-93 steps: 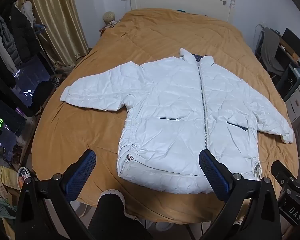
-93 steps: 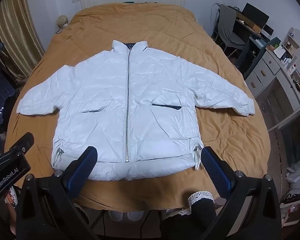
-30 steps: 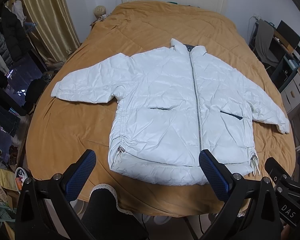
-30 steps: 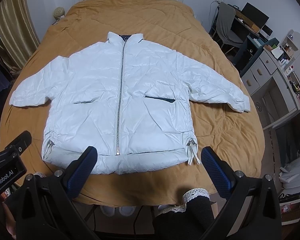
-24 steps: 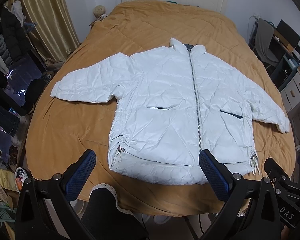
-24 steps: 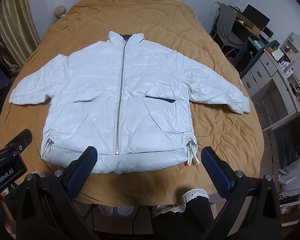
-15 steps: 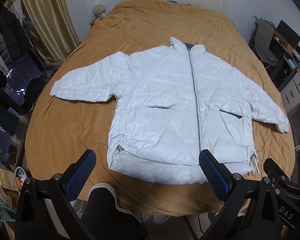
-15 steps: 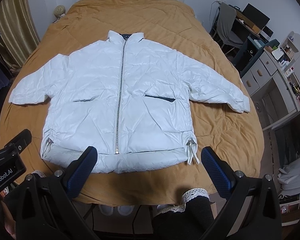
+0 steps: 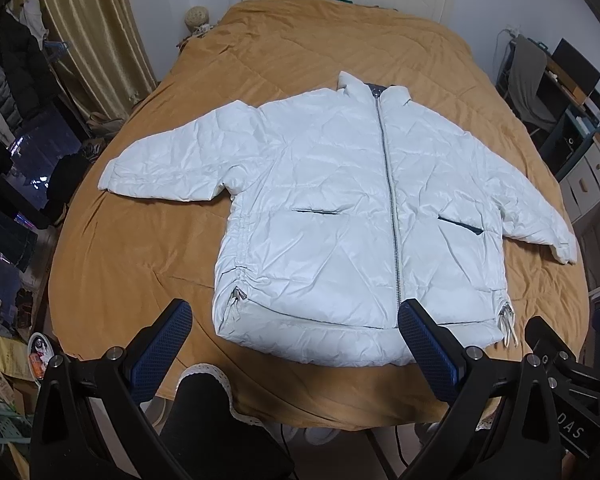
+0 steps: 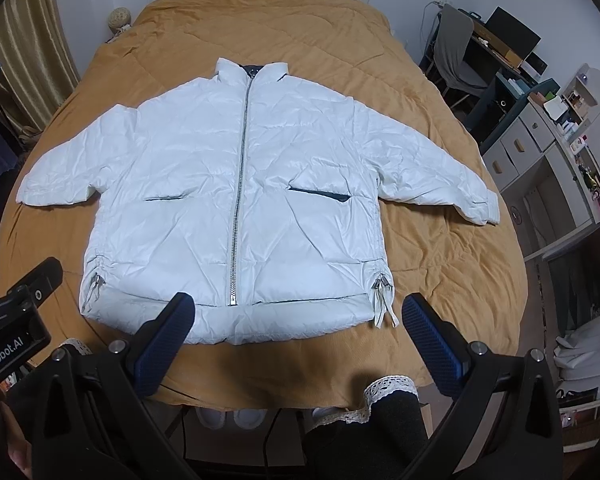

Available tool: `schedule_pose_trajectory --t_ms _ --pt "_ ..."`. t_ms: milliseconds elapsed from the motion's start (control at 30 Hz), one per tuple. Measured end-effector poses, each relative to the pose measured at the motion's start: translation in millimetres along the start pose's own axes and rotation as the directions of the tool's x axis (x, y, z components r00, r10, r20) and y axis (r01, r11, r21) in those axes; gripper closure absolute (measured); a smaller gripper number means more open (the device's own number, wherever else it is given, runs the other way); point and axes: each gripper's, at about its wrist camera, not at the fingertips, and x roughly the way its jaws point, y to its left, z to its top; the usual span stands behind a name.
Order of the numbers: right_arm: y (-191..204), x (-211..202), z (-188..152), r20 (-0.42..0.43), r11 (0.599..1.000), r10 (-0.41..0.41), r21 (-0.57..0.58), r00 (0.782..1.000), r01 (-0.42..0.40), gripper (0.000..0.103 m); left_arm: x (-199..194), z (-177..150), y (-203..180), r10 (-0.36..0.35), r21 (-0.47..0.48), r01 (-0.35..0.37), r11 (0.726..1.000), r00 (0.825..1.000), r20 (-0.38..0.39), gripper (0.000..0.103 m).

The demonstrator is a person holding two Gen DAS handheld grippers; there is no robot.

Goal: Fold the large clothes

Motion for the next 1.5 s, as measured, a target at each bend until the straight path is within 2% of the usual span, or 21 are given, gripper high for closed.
schedule_pose_trajectory --t_ms 500,667,800,867,933,1000,1067,1100,1167,1267,1333,1400,1433,1500 --pt "0 0 1 -0.001 1.000 -0.003 0.002 1.000 0.003 0.000 0 1 1 -0.005 -0.003 0.005 1.000 1.000 -0.004 0.000" --pt "0 0 2 -0.001 1.000 -0.003 0.003 1.000 0.003 0.000 -2 3 16 -0.047 -0.055 0.048 0.997 0.999 0.008 0.000" --pt "0 0 2 0.000 1.000 0.000 0.004 1.000 0.000 0.000 -5 17 44 -0.050 -0.098 0.052 0.994 0.998 0.024 0.000" --pt "-1 0 0 -0.001 1.000 0.014 0.006 1.000 -0.014 0.000 -8 33 64 -0.102 -0.106 0.106 0.989 0.994 0.040 0.000" --pt "-1 -2 -3 0.006 0.999 0.051 -0.004 0.999 -0.051 0.000 -12 53 89 -0.136 -0.118 0.148 0.982 0.986 0.099 0.000" --pt "-1 0 -4 -0.004 0.999 0.049 -0.019 0.999 -0.049 0.000 -12 74 117 -0.085 -0.138 0.109 0.984 0.982 0.166 0.000" --pt "-2 5 -4 -0.016 0.999 0.020 -0.030 1.000 -0.021 0.000 1 99 155 -0.094 -0.178 0.127 0.976 0.978 0.184 0.000" --pt "-3 6 -3 -0.022 0.999 0.006 -0.032 1.000 -0.006 0.000 14 111 177 -0.118 -0.216 0.155 0.964 0.978 0.173 0.000" --pt "-6 11 0 -0.033 1.000 -0.013 -0.027 0.999 0.013 0.000 49 128 230 -0.170 -0.336 0.216 0.917 0.972 0.161 0.000" --pt "-14 17 7 -0.053 1.000 -0.014 -0.007 0.998 0.014 0.000 116 129 315 -0.187 -0.510 0.260 0.820 0.964 0.190 0.000" --pt "-20 23 9 -0.070 1.000 -0.011 0.006 0.997 0.012 0.000 162 117 364 -0.211 -0.605 0.297 0.739 0.955 0.210 0.000" --pt "-23 31 17 -0.079 1.000 -0.016 0.006 0.997 0.017 0.000 203 102 400 -0.235 -0.658 0.318 0.682 0.948 0.215 0.000" --pt "-21 35 22 -0.085 1.000 -0.023 0.003 0.996 0.023 0.000 225 96 415 -0.238 -0.675 0.319 0.665 0.948 0.213 0.000" --pt "-20 43 30 -0.084 0.999 -0.048 -0.017 0.995 0.047 0.000 259 86 433 -0.233 -0.678 0.323 0.660 0.946 0.224 0.000"
